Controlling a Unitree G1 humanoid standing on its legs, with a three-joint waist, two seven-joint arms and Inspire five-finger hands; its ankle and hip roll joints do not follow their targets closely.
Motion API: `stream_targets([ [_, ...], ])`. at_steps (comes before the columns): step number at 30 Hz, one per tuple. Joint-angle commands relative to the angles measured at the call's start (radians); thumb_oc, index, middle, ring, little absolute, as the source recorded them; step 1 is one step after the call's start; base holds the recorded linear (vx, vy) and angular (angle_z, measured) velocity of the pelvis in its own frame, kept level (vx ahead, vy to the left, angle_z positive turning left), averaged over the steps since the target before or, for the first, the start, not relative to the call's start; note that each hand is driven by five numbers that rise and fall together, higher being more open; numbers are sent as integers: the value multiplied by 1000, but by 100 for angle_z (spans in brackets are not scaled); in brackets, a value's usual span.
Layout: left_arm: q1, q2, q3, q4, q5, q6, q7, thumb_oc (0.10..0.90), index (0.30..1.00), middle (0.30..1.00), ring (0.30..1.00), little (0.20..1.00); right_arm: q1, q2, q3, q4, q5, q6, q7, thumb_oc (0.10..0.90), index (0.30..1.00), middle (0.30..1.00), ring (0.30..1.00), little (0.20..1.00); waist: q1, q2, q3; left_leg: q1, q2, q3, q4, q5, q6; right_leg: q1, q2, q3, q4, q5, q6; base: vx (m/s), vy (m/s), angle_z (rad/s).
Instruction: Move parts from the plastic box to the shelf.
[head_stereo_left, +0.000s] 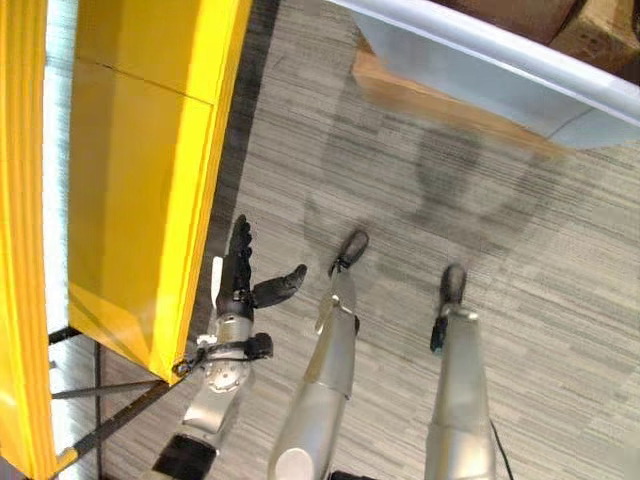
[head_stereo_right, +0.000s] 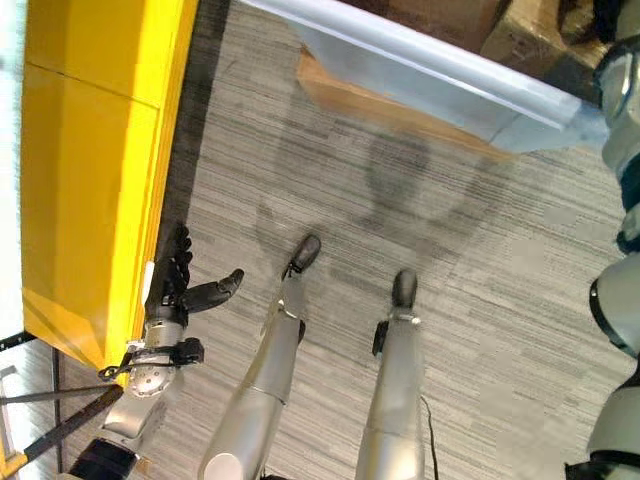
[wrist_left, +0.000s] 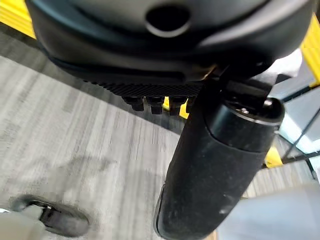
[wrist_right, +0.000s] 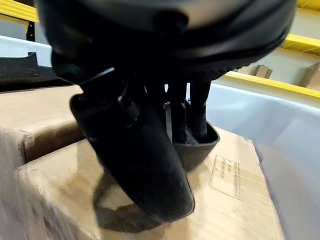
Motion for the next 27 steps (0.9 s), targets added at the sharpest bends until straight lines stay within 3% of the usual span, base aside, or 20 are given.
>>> stream_targets([
  [1, -42, 42, 57, -44, 8, -76, 35, 900, 1000, 1000, 1000, 1000, 131, 9, 73, -65, 18, -42, 13, 400, 300, 300, 300, 300, -14, -5, 22, 107, -25, 52, -45, 67, 35, 125, -28, 15, -108, 25, 0, -8, 31, -22],
  [9, -50, 42, 49, -14, -1, -70, 29, 900, 1000, 1000, 1000, 1000, 229, 11, -30, -252, 38, -52, -14, 400, 300, 300, 300, 300, -32, -31, 22, 205, -14, 58, -69, 63, 37, 250, -49, -1, -174, 40, 6, -24, 41, -6],
  [20, -63, 86, 68, 21, -8, -62, -35, 900, 1000, 1000, 1000, 1000, 249, -50, -128, -422, 78, -84, -22, 400, 300, 300, 300, 300, -44, -101, 20, 489, 17, 63, -162, 74, 43, 617, -78, -55, -378, 93, 27, 0, 14, 2],
  [27, -24, 111, 98, 29, -27, -51, -90, 900, 1000, 1000, 1000, 1000, 274, -87, -171, -486, 93, -102, -5, 400, 300, 300, 300, 300, -45, -140, -85, 613, 46, 59, -251, 89, 46, 774, -89, -108, -507, 122, 35, 56, 0, -1],
])
